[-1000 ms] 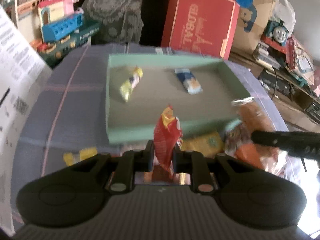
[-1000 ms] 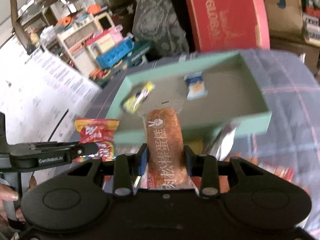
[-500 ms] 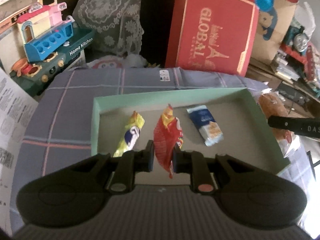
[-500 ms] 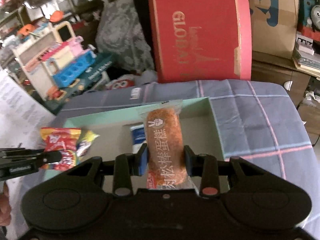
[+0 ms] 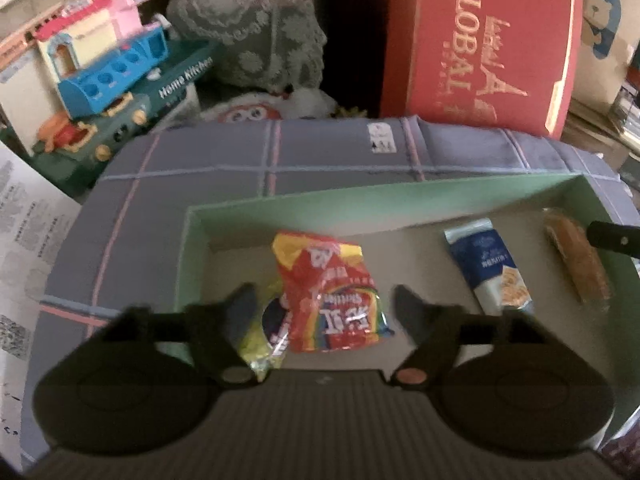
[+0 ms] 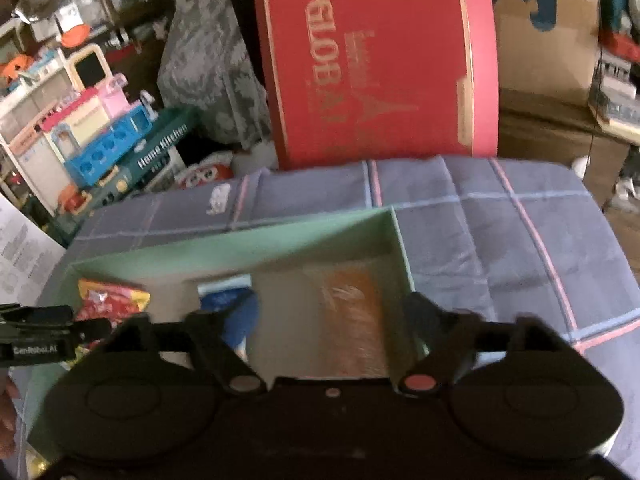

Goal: Organize snacks
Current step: 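Carry both packets over the mint-green box and release them inside, then grasp the yellow wafer bar with the left gripper while the right grasps a red candy packet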

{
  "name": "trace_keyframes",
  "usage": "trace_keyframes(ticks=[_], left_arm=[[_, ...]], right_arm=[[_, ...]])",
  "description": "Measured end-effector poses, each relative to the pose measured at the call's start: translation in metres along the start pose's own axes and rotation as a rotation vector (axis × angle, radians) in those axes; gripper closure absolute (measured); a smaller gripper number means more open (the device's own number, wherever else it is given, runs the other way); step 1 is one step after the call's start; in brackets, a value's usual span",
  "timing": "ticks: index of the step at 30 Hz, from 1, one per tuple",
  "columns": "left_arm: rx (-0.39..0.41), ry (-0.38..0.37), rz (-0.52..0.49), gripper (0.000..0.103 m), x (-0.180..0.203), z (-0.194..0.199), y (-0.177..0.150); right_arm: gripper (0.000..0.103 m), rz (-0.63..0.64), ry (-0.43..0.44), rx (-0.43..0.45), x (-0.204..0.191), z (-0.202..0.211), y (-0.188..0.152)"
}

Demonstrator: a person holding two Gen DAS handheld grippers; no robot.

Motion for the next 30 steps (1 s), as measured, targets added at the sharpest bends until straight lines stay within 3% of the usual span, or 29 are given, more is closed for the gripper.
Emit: trace_keyframes(ticks=[2,5,8,19,30], left_arm=[[0.009,0.012,-0.009,0.008,0.001,0.005,-0.001],[-0.001,0.008,-0.004,0.006,0.002,0.012,-0.005],[-0.007,0.003,-0.003,0.002,0.004,0.025,-0.013],[-0.017,-0.022,0.0,0.0,0.0,0.091,-0.076],[-0.031,0.008,0.063,0.0,-0.041,0.146,-0.152]], right_arm=[[0.013,-0.002,0.001,0.006,0.0,0.005,0.0],[0.004,-0.004,0.002,0.005,-0.001,0.015,-0.004],[0.001,0.004,0.015,0.009,-0.005,0.028,-0.008],[0.0,0.041,0.106,0.014,-0.029,0.107,-0.049],[0.0,0.075,0.182,-0.02,-0.056,0.158,-0.111]])
Point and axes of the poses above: each gripper's, at about its wrist camera, not at the fingertips, and z roughly against the way its jaws point, x to its right, y to its top, the point moved 4 cm from there along -z, roughly the way its jaws point, and after that the axes turned 13 degrees about -y, right-handed, at the moved point
